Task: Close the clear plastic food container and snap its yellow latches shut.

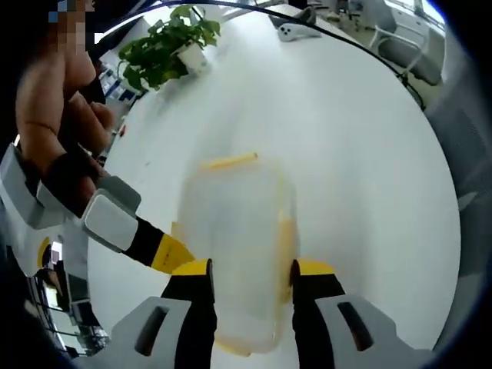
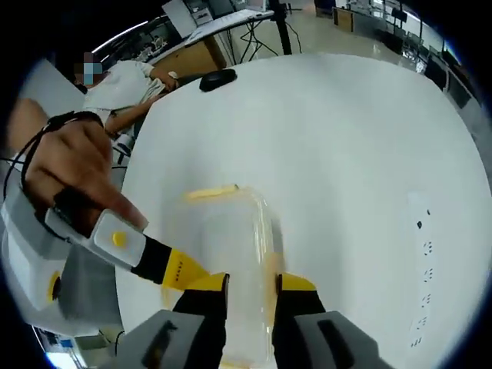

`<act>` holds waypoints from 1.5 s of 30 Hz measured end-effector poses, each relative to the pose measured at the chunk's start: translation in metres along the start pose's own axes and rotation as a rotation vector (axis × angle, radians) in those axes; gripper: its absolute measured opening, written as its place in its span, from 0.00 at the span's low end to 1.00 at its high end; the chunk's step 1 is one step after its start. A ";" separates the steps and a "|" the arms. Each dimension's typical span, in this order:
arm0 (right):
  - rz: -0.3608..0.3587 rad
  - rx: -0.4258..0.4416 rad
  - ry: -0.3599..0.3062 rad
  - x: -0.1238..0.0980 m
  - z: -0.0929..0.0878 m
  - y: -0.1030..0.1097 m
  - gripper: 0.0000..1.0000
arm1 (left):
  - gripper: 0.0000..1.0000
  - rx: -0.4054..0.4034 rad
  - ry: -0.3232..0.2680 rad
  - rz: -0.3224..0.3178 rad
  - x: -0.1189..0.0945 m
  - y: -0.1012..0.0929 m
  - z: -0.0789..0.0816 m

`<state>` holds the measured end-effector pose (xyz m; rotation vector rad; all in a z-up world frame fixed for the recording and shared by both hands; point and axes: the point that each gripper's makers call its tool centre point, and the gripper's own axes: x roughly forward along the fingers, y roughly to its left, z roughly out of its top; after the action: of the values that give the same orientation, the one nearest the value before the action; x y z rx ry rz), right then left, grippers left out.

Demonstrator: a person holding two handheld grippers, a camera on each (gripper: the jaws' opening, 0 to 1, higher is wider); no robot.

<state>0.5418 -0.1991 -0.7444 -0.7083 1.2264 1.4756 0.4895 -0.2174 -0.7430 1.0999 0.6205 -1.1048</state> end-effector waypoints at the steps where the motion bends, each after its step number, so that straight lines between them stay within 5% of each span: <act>1: -0.001 -0.007 0.002 0.000 0.000 0.000 0.22 | 0.34 0.001 -0.006 -0.002 0.001 0.000 0.000; 17: -0.039 -0.095 0.003 -0.004 0.010 -0.003 0.22 | 0.36 -0.006 -0.015 0.024 0.001 0.001 0.001; 29: -0.114 -0.040 -0.059 -0.015 0.009 -0.011 0.19 | 0.38 -0.033 -0.006 0.011 -0.001 0.004 0.008; 36: -0.126 -0.024 -0.071 -0.025 -0.002 -0.010 0.28 | 0.36 0.042 -0.030 -0.018 -0.004 -0.005 0.013; 45: -0.126 -0.001 -0.097 -0.028 -0.013 -0.005 0.36 | 0.41 0.029 -0.020 -0.023 -0.009 0.000 0.005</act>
<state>0.5519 -0.2208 -0.7249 -0.6939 1.0876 1.3903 0.4853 -0.2185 -0.7338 1.1076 0.6039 -1.1463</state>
